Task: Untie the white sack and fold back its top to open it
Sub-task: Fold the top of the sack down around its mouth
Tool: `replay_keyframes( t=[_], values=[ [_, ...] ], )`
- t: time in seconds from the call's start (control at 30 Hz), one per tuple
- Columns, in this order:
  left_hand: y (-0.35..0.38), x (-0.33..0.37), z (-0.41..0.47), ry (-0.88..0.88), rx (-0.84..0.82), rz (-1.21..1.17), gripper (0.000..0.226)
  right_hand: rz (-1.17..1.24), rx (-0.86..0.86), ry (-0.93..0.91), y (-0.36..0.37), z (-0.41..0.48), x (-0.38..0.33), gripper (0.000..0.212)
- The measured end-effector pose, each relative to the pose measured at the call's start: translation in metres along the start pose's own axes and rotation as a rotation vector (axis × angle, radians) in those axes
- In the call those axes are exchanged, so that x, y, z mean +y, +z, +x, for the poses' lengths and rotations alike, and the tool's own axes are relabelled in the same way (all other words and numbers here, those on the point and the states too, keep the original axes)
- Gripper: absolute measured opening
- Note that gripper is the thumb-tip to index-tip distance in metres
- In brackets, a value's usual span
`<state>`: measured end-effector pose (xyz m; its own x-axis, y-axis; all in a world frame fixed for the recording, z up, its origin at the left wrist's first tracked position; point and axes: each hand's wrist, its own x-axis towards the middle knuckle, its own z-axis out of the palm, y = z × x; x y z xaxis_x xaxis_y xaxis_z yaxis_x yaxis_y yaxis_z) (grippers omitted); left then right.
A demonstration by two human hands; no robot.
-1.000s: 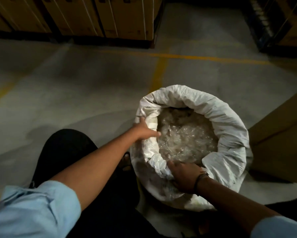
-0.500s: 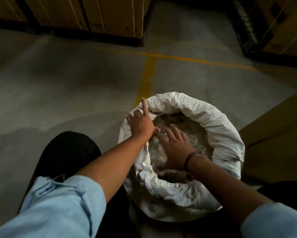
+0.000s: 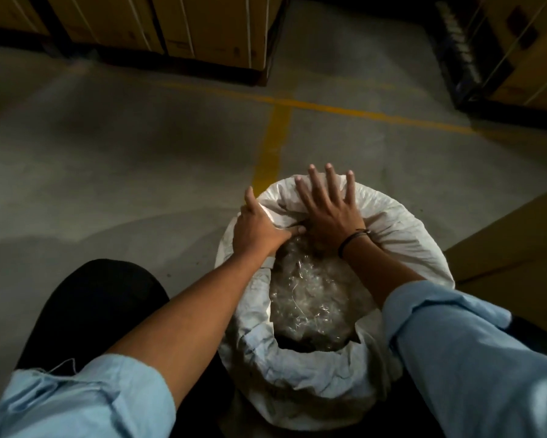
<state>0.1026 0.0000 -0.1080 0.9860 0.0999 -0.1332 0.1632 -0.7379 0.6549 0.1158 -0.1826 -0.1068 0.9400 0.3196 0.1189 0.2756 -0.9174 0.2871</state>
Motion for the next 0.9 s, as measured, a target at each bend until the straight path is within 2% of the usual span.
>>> replay_keyframes(
  t=[0.1, 0.17, 0.2, 0.27, 0.3, 0.37, 0.43, 0.47, 0.5, 0.53, 0.57, 0.6, 0.63, 0.67, 0.73, 0.83, 0.9],
  values=[
    [0.005, 0.004, -0.004, 0.058, -0.052, -0.024, 0.120, 0.048, -0.040, 0.022, 0.001, 0.000, 0.011, 0.102],
    [-0.006, 0.014, 0.001, 0.067, -0.172, -0.183, 0.100, 0.130, -0.108, 0.048, 0.003, 0.003, 0.027, 0.097],
    [-0.017, 0.018, 0.007, 0.052, -0.261, -0.316, 0.082, 0.228, -0.171, 0.096, -0.001, 0.005, 0.038, 0.091],
    [-0.040, 0.013, 0.022, -0.025, -0.563, -0.646, 0.050, 0.479, -0.380, 0.210, -0.013, 0.009, 0.064, 0.058],
    [-0.044, 0.004, 0.029, -0.103, -0.712, -0.760, 0.051, 0.608, -0.486, 0.248, -0.017, 0.009, 0.076, 0.048],
    [-0.044, -0.012, 0.036, -0.243, -0.886, -0.825, 0.072, 0.803, -0.609, 0.284, -0.022, 0.004, 0.091, 0.044],
    [-0.034, -0.016, 0.036, -0.293, -0.936, -0.628, 0.090, 0.909, -0.640, 0.332, -0.020, -0.004, 0.094, 0.047],
    [-0.029, -0.013, 0.032, -0.298, -0.908, -0.490, 0.092, 0.924, -0.647, 0.355, -0.016, -0.007, 0.092, 0.048],
    [-0.025, -0.008, 0.030, -0.273, -0.805, -0.349, 0.091, 0.925, -0.659, 0.373, -0.012, -0.009, 0.090, 0.047],
    [-0.022, 0.000, 0.028, -0.200, -0.594, -0.192, 0.088, 0.924, -0.675, 0.390, -0.008, -0.010, 0.090, 0.042],
    [-0.018, 0.007, 0.027, -0.079, -0.304, 0.021, 0.085, 0.913, -0.681, 0.414, -0.005, -0.010, 0.091, 0.038],
    [-0.014, 0.016, 0.022, 0.112, -0.016, 0.238, 0.080, 0.900, -0.666, 0.423, -0.004, -0.009, 0.092, 0.037],
    [-0.006, 0.025, 0.018, 0.322, 0.152, 0.382, 0.073, 0.865, -0.642, 0.427, -0.003, -0.009, 0.093, 0.039],
    [0.003, 0.034, 0.012, 0.502, 0.199, 0.445, 0.067, 0.785, -0.597, 0.422, -0.003, -0.008, 0.094, 0.044],
    [0.034, 0.049, 0.003, 0.708, 0.085, 0.576, 0.067, 0.524, -0.385, 0.396, -0.006, -0.011, 0.090, 0.059],
    [0.067, 0.066, 0.005, 0.677, -0.025, 0.890, 0.087, 0.286, 0.080, 0.397, -0.005, -0.024, 0.071, 0.082],
    [0.068, 0.071, 0.021, 0.641, -0.114, 0.920, 0.099, 0.202, 0.222, 0.378, 0.001, -0.036, 0.052, 0.093]
  ],
)
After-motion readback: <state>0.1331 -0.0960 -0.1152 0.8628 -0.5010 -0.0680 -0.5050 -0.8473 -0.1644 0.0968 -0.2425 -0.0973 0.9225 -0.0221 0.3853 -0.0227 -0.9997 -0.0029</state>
